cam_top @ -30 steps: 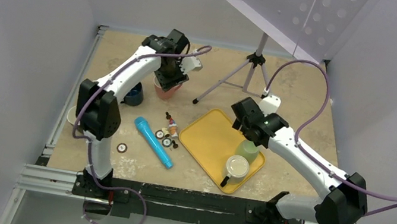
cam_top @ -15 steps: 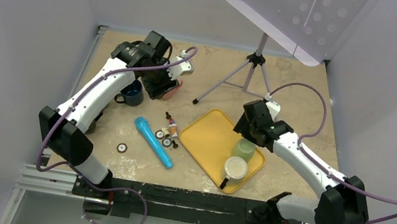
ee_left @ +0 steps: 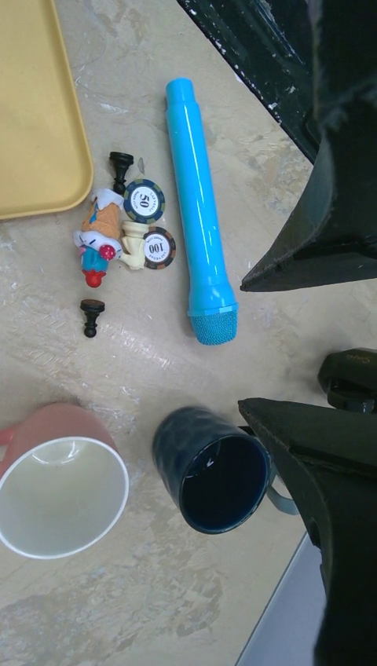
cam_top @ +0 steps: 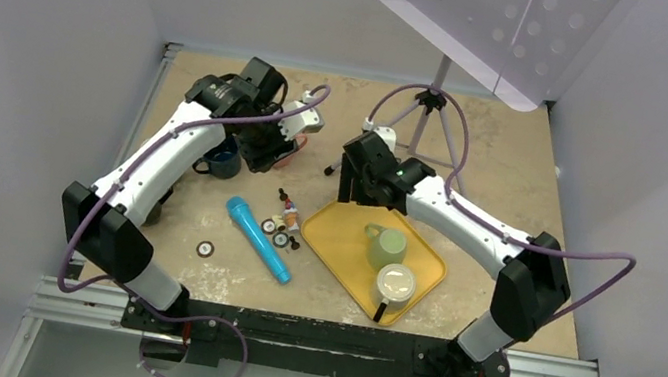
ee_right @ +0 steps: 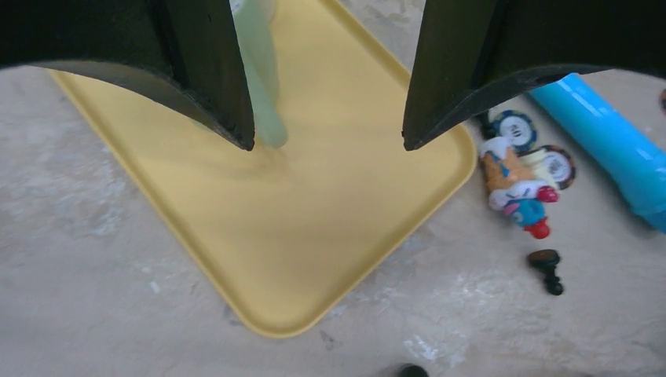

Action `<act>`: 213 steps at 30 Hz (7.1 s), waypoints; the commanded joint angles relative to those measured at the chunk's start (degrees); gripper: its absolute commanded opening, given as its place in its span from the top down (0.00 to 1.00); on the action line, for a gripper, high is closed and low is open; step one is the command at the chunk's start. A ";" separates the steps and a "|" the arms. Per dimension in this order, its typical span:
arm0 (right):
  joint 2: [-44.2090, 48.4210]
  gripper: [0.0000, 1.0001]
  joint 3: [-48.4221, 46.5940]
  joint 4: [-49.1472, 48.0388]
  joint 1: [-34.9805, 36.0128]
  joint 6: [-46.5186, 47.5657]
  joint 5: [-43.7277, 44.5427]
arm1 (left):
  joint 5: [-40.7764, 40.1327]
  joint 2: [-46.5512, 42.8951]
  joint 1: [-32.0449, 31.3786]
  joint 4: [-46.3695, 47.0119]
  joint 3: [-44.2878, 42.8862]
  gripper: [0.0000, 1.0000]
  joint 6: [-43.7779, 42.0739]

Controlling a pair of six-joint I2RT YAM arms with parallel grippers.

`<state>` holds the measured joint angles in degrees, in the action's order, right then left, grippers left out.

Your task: Turn the mug right side up

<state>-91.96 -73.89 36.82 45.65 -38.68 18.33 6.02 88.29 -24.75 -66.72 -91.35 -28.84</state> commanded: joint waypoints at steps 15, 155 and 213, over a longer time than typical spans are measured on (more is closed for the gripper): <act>-10.64 0.29 -6.02 16.06 0.41 41.67 -9.98 | 2.29 -4.75 0.14 2.61 4.89 0.44 -3.48; 19.93 0.09 23.60 15.84 8.68 -16.71 -5.92 | 17.36 -20.71 21.15 0.23 26.00 0.47 -7.55; 22.73 1.00 14.05 -19.42 15.61 -0.39 11.70 | 39.88 -26.29 19.31 -4.70 15.85 0.44 3.92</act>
<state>-78.11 -62.19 34.39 61.08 -45.95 32.36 31.90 61.93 -4.71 -72.84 -69.23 -32.01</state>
